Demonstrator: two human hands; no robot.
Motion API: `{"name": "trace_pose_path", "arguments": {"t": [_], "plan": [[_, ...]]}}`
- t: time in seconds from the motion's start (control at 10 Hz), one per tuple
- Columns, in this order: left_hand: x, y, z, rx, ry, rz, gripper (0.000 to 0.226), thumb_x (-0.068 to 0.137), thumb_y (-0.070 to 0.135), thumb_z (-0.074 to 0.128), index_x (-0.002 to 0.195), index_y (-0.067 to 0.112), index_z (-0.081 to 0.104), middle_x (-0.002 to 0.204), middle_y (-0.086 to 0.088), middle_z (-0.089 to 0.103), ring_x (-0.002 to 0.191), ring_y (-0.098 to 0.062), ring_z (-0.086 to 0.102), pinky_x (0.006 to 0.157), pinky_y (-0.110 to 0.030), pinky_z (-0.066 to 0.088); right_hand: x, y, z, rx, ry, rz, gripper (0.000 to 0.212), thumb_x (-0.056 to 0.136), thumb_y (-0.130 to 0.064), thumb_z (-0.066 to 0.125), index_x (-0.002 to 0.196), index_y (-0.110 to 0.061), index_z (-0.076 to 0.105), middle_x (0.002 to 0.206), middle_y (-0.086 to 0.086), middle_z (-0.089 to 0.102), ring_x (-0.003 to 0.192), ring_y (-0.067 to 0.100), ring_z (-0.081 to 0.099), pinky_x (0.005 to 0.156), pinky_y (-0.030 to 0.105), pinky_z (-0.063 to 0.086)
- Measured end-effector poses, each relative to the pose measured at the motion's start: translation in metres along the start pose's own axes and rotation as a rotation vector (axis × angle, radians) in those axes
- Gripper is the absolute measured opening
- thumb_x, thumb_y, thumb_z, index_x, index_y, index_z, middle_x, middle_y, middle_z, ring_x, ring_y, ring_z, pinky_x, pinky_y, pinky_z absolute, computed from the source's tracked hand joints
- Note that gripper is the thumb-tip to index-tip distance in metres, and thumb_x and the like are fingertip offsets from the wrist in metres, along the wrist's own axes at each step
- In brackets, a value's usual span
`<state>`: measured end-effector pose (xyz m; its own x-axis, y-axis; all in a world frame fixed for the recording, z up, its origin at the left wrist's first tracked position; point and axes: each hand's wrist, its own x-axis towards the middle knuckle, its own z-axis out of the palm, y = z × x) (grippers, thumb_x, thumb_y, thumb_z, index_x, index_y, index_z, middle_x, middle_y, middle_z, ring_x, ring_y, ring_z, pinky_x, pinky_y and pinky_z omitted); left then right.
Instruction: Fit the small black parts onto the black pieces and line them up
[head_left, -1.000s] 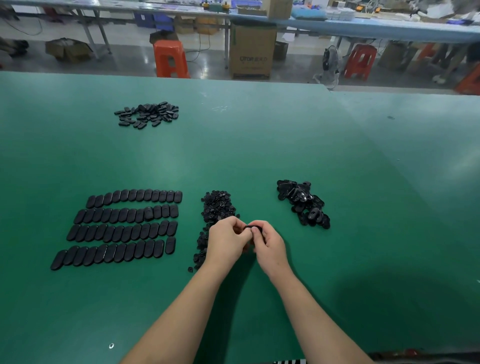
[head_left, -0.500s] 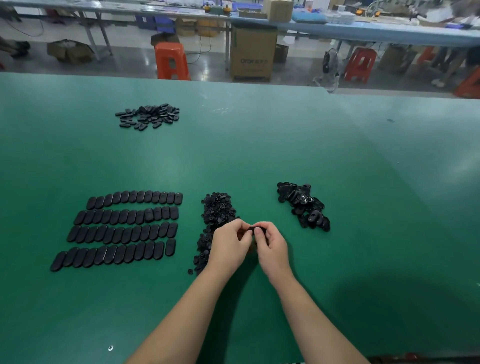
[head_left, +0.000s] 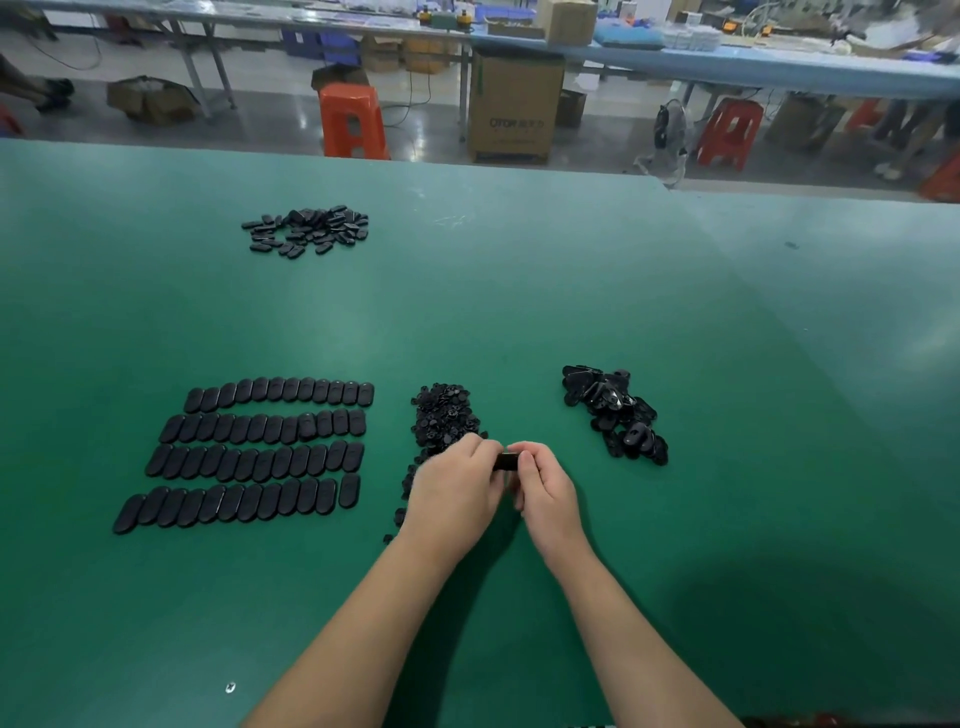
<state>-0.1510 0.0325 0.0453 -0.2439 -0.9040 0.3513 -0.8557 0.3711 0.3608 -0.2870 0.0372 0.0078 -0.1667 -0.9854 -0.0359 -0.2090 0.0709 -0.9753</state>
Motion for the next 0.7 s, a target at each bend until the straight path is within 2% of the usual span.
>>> {"name": "trace_pose_path", "arguments": {"t": [0.1, 0.2, 0.3, 0.4, 0.5, 0.6, 0.7], "plan": [[-0.003, -0.023, -0.014, 0.055, 0.144, -0.122, 0.018, 0.080, 0.028, 0.076, 0.093, 0.016, 0.071, 0.088, 0.000, 0.066, 0.080, -0.025, 0.062, 0.072, -0.038, 0.046, -0.002, -0.002, 0.000, 0.010, 0.022, 0.001, 0.016, 0.107, -0.024, 0.047, 0.106, -0.032, 0.061, 0.069, -0.010, 0.062, 0.056, 0.008, 0.049, 0.058, 0.028, 0.043], [-0.010, -0.064, -0.030, 0.143, 0.210, -0.376, 0.026, 0.085, 0.042, 0.069, 0.096, 0.019, 0.070, 0.097, 0.001, 0.064, 0.093, -0.021, 0.054, 0.083, -0.040, 0.040, -0.004, -0.003, -0.001, -0.003, 0.001, -0.009, 0.016, 0.106, -0.025, 0.048, 0.105, -0.033, 0.062, 0.069, -0.012, 0.061, 0.057, 0.009, 0.048, 0.055, 0.027, 0.043], [-0.020, -0.104, -0.048, 0.199, 0.240, -0.602, 0.030, 0.082, 0.044, 0.070, 0.095, 0.017, 0.070, 0.103, -0.006, 0.061, 0.099, -0.029, 0.051, 0.086, -0.045, 0.039, -0.004, -0.004, -0.001, -0.037, -0.006, -0.013, 0.015, 0.106, -0.027, 0.049, 0.103, -0.034, 0.062, 0.070, -0.012, 0.060, 0.057, 0.010, 0.046, 0.054, 0.030, 0.042], [-0.028, -0.129, -0.056, 0.230, 0.172, -0.781, 0.033, 0.081, 0.047, 0.070, 0.095, 0.017, 0.071, 0.112, -0.011, 0.057, 0.107, -0.036, 0.045, 0.089, -0.047, 0.036, -0.005, -0.004, 0.000, -0.084, -0.008, -0.014, 0.014, 0.105, -0.028, 0.051, 0.101, -0.033, 0.063, 0.071, -0.009, 0.061, 0.057, 0.010, 0.046, 0.055, 0.030, 0.042], [-0.034, -0.140, -0.056, 0.243, 0.105, -0.863, 0.037, 0.084, 0.051, 0.068, 0.101, 0.018, 0.070, 0.119, -0.012, 0.054, 0.112, -0.037, 0.042, 0.094, -0.048, 0.035, -0.005, -0.006, 0.000, -0.110, -0.002, -0.011, 0.014, 0.104, -0.028, 0.051, 0.100, -0.032, 0.063, 0.072, -0.007, 0.062, 0.056, 0.008, 0.046, 0.055, 0.028, 0.042], [-0.036, -0.133, -0.054, 0.145, 0.249, -0.738, 0.033, 0.086, 0.038, 0.072, 0.107, 0.013, 0.070, 0.116, -0.013, 0.057, 0.109, -0.037, 0.045, 0.091, -0.048, 0.039, -0.006, -0.007, 0.001, -0.136, 0.003, -0.012, 0.014, 0.104, -0.028, 0.052, 0.099, -0.032, 0.064, 0.073, -0.007, 0.062, 0.056, 0.007, 0.047, 0.055, 0.026, 0.041], [-0.036, -0.107, -0.044, -0.093, 0.349, -0.525, 0.019, 0.091, 0.021, 0.069, 0.107, 0.012, 0.069, 0.105, -0.001, 0.055, 0.086, -0.016, 0.058, 0.069, -0.024, 0.045, -0.005, -0.008, 0.001, -0.135, 0.009, -0.021, 0.013, 0.104, -0.028, 0.052, 0.099, -0.031, 0.064, 0.073, -0.007, 0.063, 0.056, 0.007, 0.047, 0.054, 0.026, 0.041]]}}
